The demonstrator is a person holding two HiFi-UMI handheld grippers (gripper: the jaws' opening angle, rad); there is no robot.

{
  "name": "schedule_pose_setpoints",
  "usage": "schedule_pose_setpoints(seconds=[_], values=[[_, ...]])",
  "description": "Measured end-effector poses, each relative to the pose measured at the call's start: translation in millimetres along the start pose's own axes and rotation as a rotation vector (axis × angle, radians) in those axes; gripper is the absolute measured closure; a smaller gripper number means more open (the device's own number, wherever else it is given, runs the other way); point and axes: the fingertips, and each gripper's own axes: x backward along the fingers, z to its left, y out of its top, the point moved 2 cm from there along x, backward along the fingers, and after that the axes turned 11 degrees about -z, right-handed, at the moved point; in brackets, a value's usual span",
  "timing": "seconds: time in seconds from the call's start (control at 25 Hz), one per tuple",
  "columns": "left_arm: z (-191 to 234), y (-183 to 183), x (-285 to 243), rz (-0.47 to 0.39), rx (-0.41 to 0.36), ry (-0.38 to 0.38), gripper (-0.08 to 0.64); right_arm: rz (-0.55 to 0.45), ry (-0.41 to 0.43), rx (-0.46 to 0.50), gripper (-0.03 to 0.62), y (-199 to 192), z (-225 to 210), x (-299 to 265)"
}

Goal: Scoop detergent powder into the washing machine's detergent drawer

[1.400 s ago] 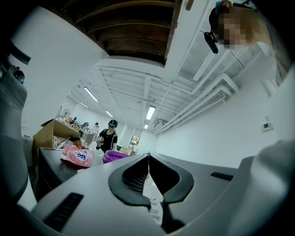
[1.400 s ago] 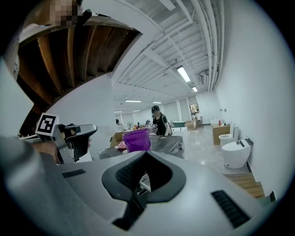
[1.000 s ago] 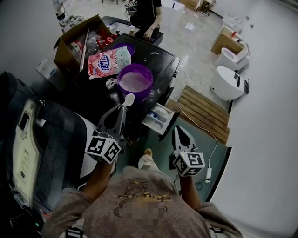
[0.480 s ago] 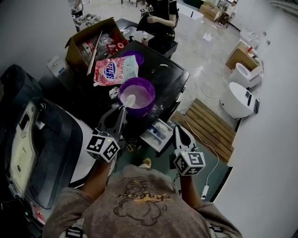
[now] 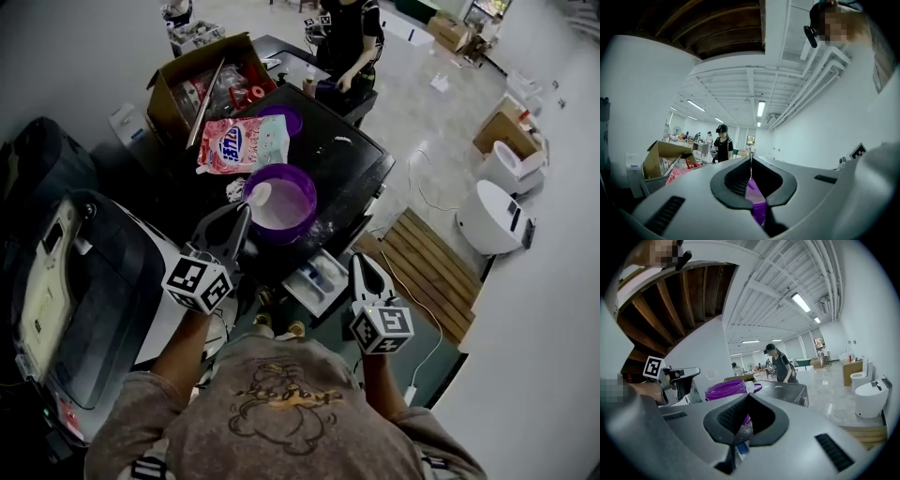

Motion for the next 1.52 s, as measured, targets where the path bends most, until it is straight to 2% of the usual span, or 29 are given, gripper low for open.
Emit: schedule_pose_setpoints(seconds=[0.32, 0.6, 0.72, 0.96, 1.12, 1.52], values=[[12.5, 4.8, -27.3, 0.085, -0.110, -0.118, 0.537, -0.005, -0.015, -0.026, 0.592, 1.2, -1.7, -16.1], [18.8, -9.9, -47.0, 0.221, -0.189, -0.266, 0.537, -0.026, -0.046, -0.047, 0.592, -3.6, -3.1, -24.3], [21.7, -12.9, -54.4, 0.257, -0.199, -0.330, 0.537, -0.028, -0.056, -0.036, 0.591, -4.3, -3.5, -25.8], [28.2, -20.2, -62.8, 0.343, -0.268, -0.438, 0.537, -0.028, -0.081, -0.020, 0.592, -3.6, -5.6, -25.4], [28.0, -22.7, -66.5, 0.419, -0.286, -0.550, 0.537, -0.027, -0.068, -0.008, 0.592, -7.2, -5.2, -27.5], [25.4, -41.8, -77.9, 0.587, -0.424, -0.745, 0.537, -0.021, -0.069, -0.004, 0.592, -2.7, -0.6, -34.9]])
